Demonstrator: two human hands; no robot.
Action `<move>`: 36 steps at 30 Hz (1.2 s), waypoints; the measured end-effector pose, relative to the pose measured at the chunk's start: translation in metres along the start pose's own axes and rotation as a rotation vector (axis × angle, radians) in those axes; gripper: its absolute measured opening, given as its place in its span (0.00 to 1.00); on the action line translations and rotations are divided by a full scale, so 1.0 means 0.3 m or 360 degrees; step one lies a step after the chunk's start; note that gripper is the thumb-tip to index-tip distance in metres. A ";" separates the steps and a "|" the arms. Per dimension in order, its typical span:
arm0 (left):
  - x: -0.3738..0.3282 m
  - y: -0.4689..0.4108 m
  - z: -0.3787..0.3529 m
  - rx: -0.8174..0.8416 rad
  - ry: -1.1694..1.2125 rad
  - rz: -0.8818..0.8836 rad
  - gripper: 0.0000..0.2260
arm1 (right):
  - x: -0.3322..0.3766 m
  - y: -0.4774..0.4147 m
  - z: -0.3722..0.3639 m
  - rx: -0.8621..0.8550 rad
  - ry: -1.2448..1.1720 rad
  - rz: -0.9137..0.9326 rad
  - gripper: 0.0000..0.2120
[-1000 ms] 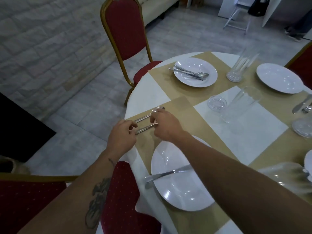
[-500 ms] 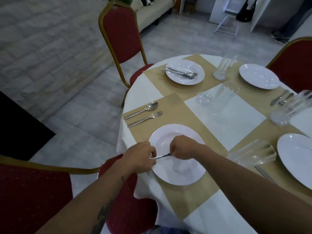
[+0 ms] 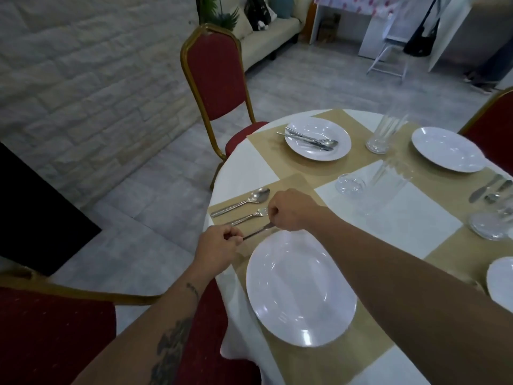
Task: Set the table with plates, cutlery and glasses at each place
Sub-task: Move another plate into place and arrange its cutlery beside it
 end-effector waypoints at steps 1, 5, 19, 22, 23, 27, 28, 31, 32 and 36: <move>0.013 -0.019 -0.011 -0.0014 -0.0013 0.0017 0.04 | 0.004 -0.029 -0.007 0.0001 0.0021 -0.0003 0.07; 0.053 -0.056 -0.062 -0.0018 -0.0109 0.0039 0.07 | -0.014 -0.113 -0.084 0.0106 0.0142 -0.0064 0.10; 0.086 -0.082 -0.116 -0.0202 -0.0503 -0.0164 0.08 | 0.054 -0.092 -0.209 -0.0169 0.0041 0.0096 0.11; 0.107 -0.071 -0.098 -0.0315 -0.0454 -0.0157 0.08 | 0.094 -0.089 -0.220 -0.0180 0.0040 0.0147 0.11; 0.121 -0.064 -0.082 -0.0371 -0.0411 -0.0132 0.08 | 0.113 -0.085 -0.223 -0.0182 0.0060 0.0174 0.11; 0.177 -0.039 -0.023 -0.0470 -0.0334 -0.0123 0.09 | 0.155 -0.084 -0.250 -0.0213 0.0054 0.0171 0.12; 0.182 -0.033 -0.017 -0.0441 -0.0348 -0.0168 0.08 | 0.160 -0.088 -0.250 -0.0232 0.0058 0.0165 0.11; 0.185 -0.028 -0.027 -0.0274 -0.0482 -0.0287 0.07 | 0.163 -0.101 -0.244 -0.0255 0.0064 0.0150 0.10; 0.188 -0.030 -0.034 -0.0236 -0.0519 -0.0295 0.07 | 0.165 -0.104 -0.243 -0.0250 0.0065 0.0147 0.10; 0.187 -0.049 -0.049 -0.0246 -0.0507 -0.0256 0.07 | 0.175 -0.107 -0.239 -0.0244 0.0083 0.0149 0.11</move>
Point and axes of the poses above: each hand's wrist, its own y-axis away from the middle knuckle, its own z-axis out of the back of the hand, x = y × z, the point moved 5 cm from there along -y, towards the middle knuckle, and after that the axes turned 10 degrees about -z, right-handed, at the moved point
